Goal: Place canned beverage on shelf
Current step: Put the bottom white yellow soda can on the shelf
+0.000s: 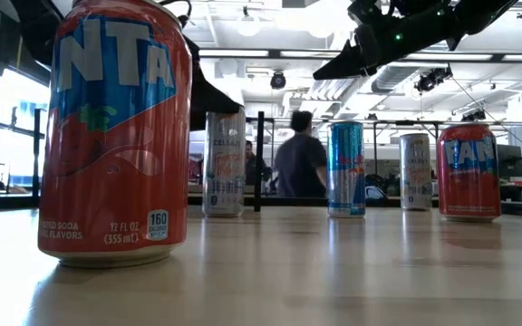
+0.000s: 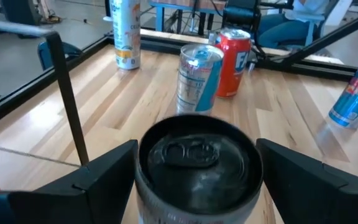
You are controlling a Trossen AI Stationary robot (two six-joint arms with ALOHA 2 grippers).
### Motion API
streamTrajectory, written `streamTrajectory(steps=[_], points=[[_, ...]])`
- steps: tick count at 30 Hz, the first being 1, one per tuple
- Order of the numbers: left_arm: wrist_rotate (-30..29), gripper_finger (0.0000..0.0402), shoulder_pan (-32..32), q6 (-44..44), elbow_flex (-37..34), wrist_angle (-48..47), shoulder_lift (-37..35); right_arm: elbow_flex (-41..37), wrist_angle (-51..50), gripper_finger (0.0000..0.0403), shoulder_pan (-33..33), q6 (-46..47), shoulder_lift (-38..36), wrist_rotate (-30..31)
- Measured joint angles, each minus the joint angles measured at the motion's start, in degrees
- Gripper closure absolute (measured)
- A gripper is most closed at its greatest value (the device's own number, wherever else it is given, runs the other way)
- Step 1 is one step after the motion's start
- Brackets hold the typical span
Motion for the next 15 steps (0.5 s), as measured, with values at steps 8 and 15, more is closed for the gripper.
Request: streamTrajectory(steps=[8,15], points=[[0.3,0.0158,0.5,1.3,0.1,-3.0,-1.5,0.0,-0.2,0.0403,0.0,0.0,0.0,0.0],[3.9,0.0161,4.1,5.0,-0.1,-11.5,-9.4,0.0,-0.6,0.0403,0.0,-0.2,0.0,0.0]])
